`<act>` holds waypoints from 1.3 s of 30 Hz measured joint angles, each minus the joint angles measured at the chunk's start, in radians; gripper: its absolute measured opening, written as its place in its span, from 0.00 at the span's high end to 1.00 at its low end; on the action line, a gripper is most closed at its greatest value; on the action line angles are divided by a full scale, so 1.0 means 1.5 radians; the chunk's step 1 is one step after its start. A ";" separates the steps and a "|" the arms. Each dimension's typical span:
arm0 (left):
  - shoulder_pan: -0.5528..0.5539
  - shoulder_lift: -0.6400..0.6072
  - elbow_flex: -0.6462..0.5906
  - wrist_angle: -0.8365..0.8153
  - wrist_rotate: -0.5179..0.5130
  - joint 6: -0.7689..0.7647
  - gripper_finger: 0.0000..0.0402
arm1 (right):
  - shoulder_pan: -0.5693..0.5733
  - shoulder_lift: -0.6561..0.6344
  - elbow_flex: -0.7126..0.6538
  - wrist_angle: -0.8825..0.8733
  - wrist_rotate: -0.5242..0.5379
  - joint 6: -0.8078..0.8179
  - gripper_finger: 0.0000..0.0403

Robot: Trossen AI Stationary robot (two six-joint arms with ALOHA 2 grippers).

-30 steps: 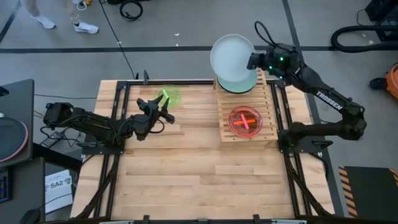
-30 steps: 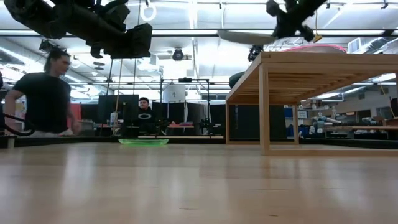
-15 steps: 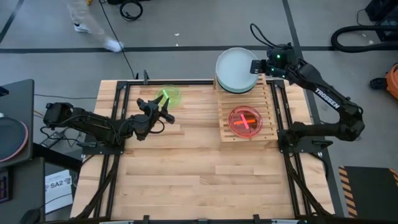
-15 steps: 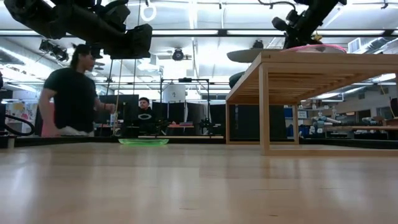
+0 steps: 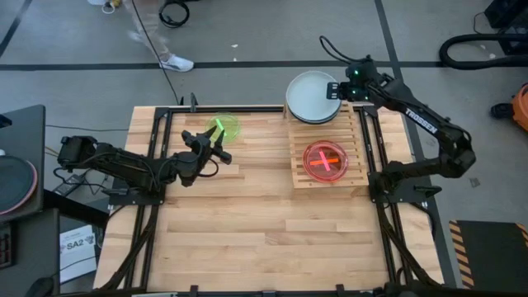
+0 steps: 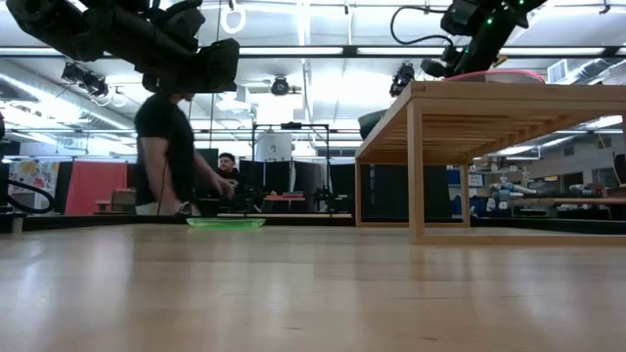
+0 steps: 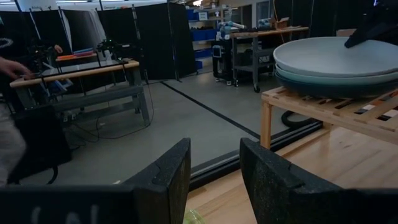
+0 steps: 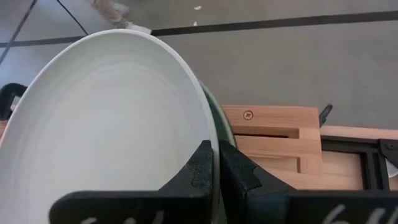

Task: Place and stack plates onto a shelf
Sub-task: Stack the blue plate on top of the green plate on the shelf, then stack the light green plate on top of the light pink plate on the shelf

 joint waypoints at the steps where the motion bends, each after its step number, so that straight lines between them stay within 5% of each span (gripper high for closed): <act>1: 0.000 0.000 0.000 0.000 0.000 0.000 0.64 | -0.002 0.002 0.000 0.000 -0.002 0.000 0.96; 24: 0.000 0.000 0.000 0.000 0.000 0.000 0.64 | -0.009 0.006 0.000 -0.001 -0.019 -0.006 0.86; 39: 0.000 0.000 0.000 0.000 0.000 0.000 0.64 | -0.018 0.006 0.000 -0.007 -0.011 -0.043 0.57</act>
